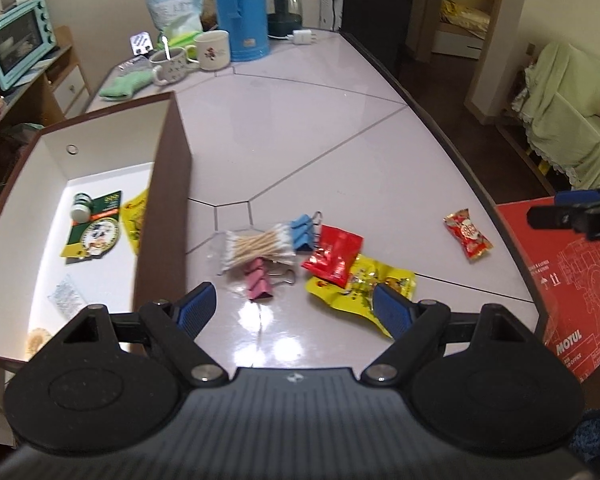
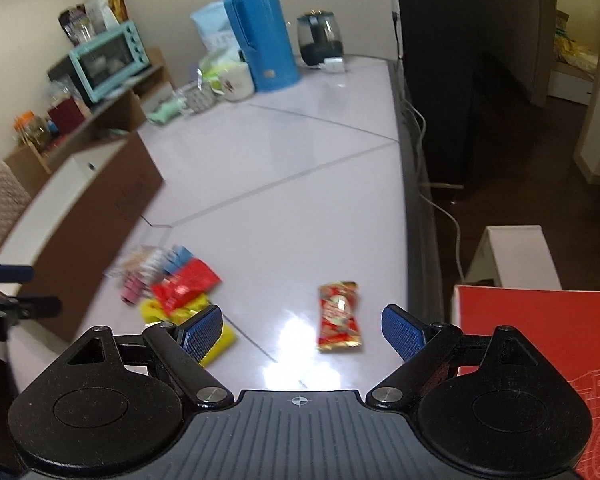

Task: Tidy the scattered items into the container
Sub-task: 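Grasp the red candy packet with the right tool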

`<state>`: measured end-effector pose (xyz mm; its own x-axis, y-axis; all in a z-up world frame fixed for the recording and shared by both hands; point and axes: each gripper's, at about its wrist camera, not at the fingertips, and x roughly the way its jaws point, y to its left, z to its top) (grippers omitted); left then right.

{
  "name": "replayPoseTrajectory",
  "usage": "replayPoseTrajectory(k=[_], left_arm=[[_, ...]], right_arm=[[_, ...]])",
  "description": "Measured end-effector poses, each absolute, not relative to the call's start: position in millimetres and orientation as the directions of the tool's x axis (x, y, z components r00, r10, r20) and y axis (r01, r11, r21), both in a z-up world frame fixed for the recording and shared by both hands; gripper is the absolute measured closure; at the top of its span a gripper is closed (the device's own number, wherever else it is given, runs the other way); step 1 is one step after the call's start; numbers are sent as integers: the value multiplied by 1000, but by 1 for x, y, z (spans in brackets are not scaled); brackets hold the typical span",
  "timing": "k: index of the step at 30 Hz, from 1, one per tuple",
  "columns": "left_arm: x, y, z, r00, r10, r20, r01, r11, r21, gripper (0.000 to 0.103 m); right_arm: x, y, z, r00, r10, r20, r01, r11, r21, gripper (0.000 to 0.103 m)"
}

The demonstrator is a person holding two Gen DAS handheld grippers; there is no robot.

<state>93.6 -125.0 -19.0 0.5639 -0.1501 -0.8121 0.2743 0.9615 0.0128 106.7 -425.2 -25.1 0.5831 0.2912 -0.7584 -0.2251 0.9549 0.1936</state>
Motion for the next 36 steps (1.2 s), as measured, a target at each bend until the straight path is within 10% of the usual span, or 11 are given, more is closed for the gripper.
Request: replayPoseTrajectory(k=[16,19,26,29,36], left_arm=[[108,-143,-57,490,-150,-859,227,973,-40,22],[109,-144,-66,475,-150,-867,208,977,-55,22],[112,-146,-88,446,-165,-880,177,980,-93,23],[115,-147,-96,433,-191,-881,165,978,-131,23],[131,-157,-117,410,-274,-870,131,962,-241,23]], right_arm=[[160,-415,-98,517,280,-809,-323,939,119,14],[171,-412,-109,505,269,-820,-341,935,96,43],[182,-412,-129,472,259,-843,-366,927,80,46],[180,-410,-132,484,241,-841,-391,920,38,72],[177,-415,-129,447,268,-854,-426,902,60,74]])
